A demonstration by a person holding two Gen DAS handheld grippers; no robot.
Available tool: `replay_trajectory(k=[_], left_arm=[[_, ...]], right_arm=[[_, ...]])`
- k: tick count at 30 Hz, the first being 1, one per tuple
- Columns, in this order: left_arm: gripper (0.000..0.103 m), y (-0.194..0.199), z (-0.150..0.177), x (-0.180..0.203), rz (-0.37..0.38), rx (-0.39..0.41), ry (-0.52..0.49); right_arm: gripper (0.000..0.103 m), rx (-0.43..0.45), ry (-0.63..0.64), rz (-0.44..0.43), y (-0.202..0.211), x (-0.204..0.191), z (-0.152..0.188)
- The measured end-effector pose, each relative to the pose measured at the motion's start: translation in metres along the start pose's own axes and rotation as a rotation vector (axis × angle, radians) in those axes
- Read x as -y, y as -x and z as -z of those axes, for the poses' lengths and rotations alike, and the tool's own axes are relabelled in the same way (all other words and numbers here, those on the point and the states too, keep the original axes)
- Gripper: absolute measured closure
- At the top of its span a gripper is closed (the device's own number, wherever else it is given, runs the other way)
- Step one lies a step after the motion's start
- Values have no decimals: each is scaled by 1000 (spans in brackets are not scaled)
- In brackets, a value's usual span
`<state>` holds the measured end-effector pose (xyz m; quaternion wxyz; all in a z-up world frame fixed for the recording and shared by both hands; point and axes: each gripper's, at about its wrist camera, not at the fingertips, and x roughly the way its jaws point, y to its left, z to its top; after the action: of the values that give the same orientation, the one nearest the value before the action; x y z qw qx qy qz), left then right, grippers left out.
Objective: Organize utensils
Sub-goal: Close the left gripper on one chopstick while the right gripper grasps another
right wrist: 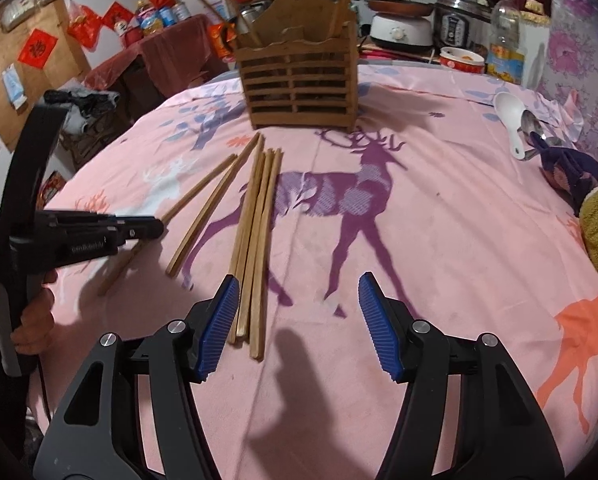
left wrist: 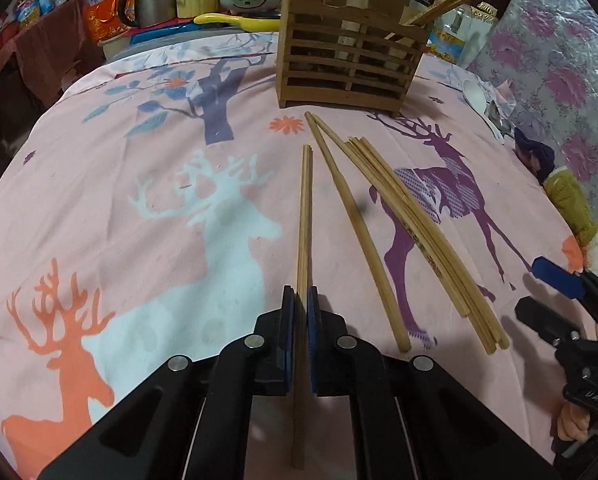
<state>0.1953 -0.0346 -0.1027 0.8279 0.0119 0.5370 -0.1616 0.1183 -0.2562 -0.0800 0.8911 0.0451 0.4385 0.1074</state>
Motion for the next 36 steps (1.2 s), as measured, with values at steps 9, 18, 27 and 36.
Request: replay_trajectory(k=[9,18,27,36], left_arm=[[62,25,35,-10,30,15,20],[98,37,66,7,-46,71,-60],[98,5,15,12,-115,14,-60],[97,7,18,8,-100,31,-48]], right_arm=[[42,-10,-3,3,-1,1,2],[42,11,-35,-5,6,6,5],[64,-31,28,8,-1,-5,14],[75,-52,130,18,2,-21,29]])
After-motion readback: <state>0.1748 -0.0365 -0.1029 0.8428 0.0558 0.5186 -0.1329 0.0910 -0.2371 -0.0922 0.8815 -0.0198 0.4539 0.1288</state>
